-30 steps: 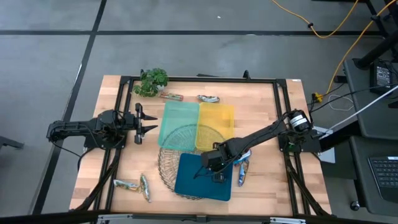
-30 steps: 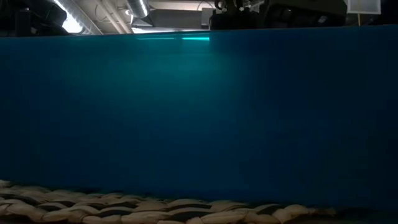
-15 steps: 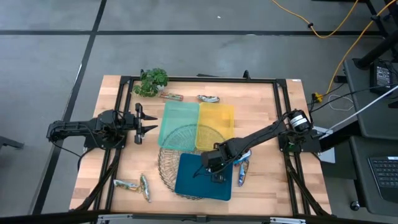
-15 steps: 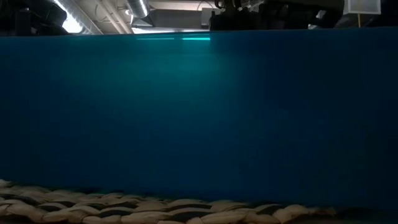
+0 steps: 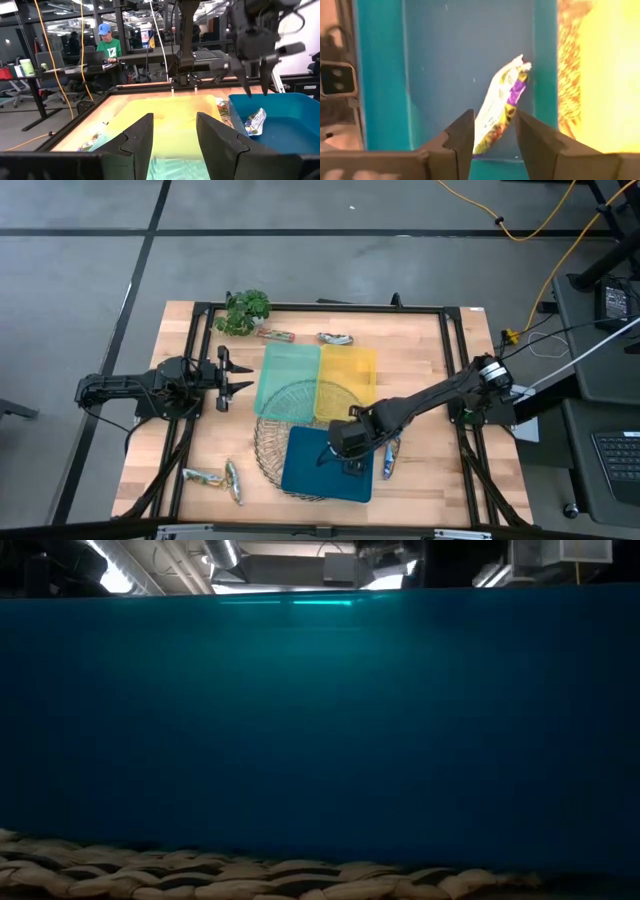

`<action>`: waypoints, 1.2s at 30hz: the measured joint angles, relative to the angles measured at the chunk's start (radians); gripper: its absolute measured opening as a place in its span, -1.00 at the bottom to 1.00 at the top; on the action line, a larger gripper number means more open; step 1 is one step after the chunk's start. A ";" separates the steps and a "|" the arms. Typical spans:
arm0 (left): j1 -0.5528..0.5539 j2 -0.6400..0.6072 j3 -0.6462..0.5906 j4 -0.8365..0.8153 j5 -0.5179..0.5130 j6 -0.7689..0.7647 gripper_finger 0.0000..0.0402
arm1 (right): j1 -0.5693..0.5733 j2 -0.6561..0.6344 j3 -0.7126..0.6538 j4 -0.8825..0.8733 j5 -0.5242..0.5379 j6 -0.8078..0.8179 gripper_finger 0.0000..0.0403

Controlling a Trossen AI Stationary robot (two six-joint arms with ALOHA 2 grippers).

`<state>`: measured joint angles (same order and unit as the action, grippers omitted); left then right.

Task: Pick and place Granola Bars by type
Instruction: Put the blue granola bar into the blue bin

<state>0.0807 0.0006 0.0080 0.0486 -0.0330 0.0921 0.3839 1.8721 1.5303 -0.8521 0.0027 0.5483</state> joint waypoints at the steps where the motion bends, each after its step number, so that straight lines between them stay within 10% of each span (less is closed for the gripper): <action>1: 0.000 0.000 0.000 0.000 0.000 0.000 -0.29 | 0.003 0.000 0.024 -0.021 0.011 0.006 -0.30; 24: 0.000 0.000 0.000 0.000 0.000 0.000 -0.29 | 0.133 0.001 0.526 -0.671 0.137 0.386 -0.30; 36: 0.000 0.000 0.000 0.000 0.000 0.000 -0.29 | 0.240 -0.009 0.624 -0.719 0.181 0.651 -0.30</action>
<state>0.0807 0.0006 0.0082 0.0490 -0.0330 0.0921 0.6240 1.8626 2.1542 -1.5712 0.1836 1.1991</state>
